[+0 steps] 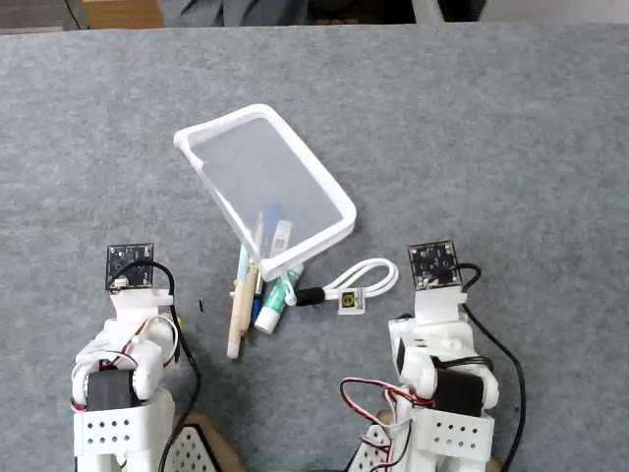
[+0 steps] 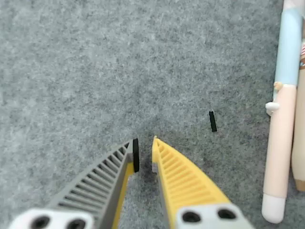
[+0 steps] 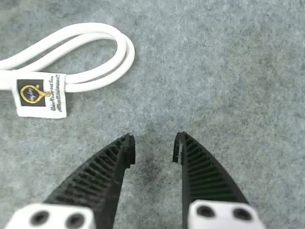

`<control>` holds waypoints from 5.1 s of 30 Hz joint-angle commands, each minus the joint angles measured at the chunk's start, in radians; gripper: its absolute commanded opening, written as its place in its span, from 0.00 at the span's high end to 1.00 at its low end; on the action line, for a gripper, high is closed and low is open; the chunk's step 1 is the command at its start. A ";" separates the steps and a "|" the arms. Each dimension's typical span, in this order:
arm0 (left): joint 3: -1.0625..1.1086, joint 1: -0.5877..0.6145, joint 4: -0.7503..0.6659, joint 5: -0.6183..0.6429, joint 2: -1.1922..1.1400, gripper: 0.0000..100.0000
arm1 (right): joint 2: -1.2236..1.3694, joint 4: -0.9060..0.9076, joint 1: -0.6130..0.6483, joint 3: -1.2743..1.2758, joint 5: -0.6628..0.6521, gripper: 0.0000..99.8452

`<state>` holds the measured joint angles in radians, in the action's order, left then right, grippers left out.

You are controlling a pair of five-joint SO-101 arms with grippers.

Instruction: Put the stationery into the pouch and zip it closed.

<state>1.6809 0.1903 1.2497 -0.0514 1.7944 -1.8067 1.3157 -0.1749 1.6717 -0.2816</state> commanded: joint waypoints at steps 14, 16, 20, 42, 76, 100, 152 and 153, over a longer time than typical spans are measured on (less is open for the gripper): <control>0.018 0.007 0.015 0.008 0.008 0.91 | -0.073 -0.017 -0.012 0.013 0.006 0.85; 0.018 0.007 0.015 0.008 0.008 0.91 | -0.073 -0.017 -0.012 0.013 0.006 0.85; 0.018 0.005 0.015 0.008 0.008 0.91 | -0.073 -0.017 -0.012 0.013 0.006 0.85; 0.018 0.015 0.011 0.002 0.008 0.92 | -0.076 -0.017 -0.008 0.013 0.008 0.84; -0.018 0.012 0.018 0.212 -0.002 0.92 | 0.789 -0.158 0.367 -0.521 0.224 0.84; -0.441 0.110 -0.011 0.072 -0.559 0.92 | 1.145 -0.103 0.519 -0.783 0.107 0.84; -0.392 0.042 -0.278 -0.061 -1.080 0.92 | 1.661 -0.483 0.675 -0.812 -0.078 0.75; -0.392 0.042 -0.278 -0.061 -1.080 0.92 | 1.661 -0.485 0.675 -0.811 -0.078 0.75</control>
<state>1.2912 0.2317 0.9920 -0.1036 0.7112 -0.1542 0.8539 0.5155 0.8968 -0.3506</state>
